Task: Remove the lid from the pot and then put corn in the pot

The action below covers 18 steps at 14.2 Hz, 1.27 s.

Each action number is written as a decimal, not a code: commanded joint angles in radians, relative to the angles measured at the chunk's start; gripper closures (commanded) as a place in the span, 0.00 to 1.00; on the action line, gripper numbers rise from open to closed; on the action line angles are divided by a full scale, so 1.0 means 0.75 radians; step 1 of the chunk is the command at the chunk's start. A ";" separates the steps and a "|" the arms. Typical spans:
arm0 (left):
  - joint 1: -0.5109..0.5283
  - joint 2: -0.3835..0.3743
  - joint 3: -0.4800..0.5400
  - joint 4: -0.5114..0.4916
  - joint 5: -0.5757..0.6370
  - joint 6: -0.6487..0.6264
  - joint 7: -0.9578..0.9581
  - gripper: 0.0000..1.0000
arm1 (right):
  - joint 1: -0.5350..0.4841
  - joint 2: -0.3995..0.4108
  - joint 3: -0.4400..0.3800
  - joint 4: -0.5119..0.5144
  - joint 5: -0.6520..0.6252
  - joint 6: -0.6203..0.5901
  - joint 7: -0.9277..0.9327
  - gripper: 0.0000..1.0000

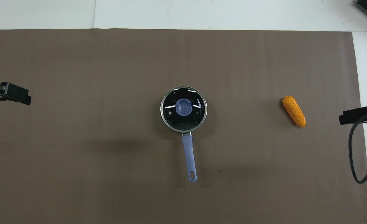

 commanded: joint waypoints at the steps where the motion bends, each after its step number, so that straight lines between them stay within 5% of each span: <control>1: -0.004 -0.038 -0.012 -0.035 0.001 -0.008 0.006 0.00 | -0.011 0.000 0.000 0.004 -0.010 0.022 -0.025 0.00; 10: -0.046 -0.032 -0.030 -0.050 0.003 -0.004 0.024 0.00 | -0.009 -0.006 0.002 -0.045 0.000 0.036 -0.046 0.00; 13: -0.108 -0.024 -0.030 -0.072 0.001 0.026 0.022 0.00 | -0.021 0.010 0.002 -0.188 0.000 0.271 -0.109 0.00; 18: -0.267 0.007 -0.030 -0.152 0.001 0.181 -0.131 0.00 | -0.023 0.204 0.002 -0.196 0.010 0.468 -0.189 0.00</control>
